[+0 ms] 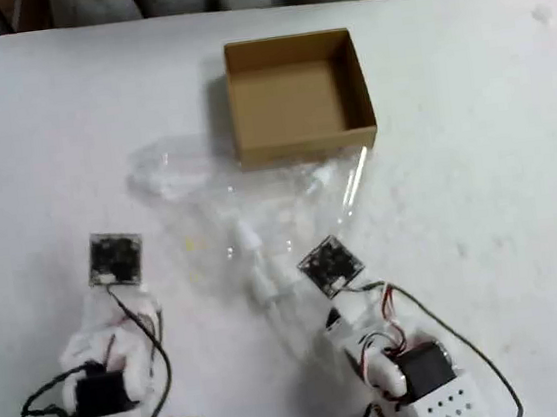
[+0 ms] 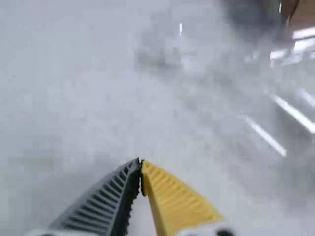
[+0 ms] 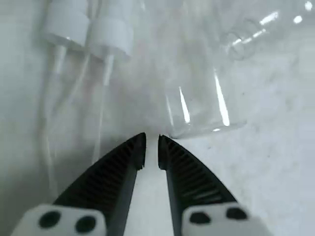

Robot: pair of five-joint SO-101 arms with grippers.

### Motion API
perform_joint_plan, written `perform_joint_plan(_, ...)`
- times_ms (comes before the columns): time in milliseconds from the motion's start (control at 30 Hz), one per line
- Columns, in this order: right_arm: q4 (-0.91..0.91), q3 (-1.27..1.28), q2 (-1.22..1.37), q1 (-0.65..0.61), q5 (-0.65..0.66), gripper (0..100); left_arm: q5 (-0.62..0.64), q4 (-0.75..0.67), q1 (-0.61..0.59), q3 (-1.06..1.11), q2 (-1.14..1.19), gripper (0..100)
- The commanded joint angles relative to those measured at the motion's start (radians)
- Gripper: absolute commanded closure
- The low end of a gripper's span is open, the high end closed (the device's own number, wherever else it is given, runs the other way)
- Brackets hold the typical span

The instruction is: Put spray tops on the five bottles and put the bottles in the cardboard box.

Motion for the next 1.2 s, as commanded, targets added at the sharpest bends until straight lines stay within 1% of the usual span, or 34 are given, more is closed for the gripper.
perform_joint_plan(0,-0.013,0.008,-0.008,-0.027,0.006,96.7,-0.009,0.169,-0.015,-0.009,-0.059,98)
perform_joint_plan(733,-0.013,0.008,-0.008,-0.027,0.006,96.7,-0.009,0.169,-0.015,-0.009,-0.059,98)
perform_joint_plan(800,-0.013,0.008,-0.008,-0.027,0.006,96.7,-0.014,0.166,0.005,-0.009,-0.059,98)
perform_joint_plan(900,-0.013,0.008,-0.008,-0.027,0.006,96.7,-0.014,0.167,0.096,-0.009,-0.059,98)
perform_joint_plan(967,-0.013,0.008,-0.008,-0.031,0.006,96.7,-0.012,0.167,0.130,-0.009,-0.059,98)
perform_joint_plan(1167,-0.013,0.008,-0.007,-0.024,0.006,96.7,-0.009,0.167,0.137,-0.009,-0.058,98)
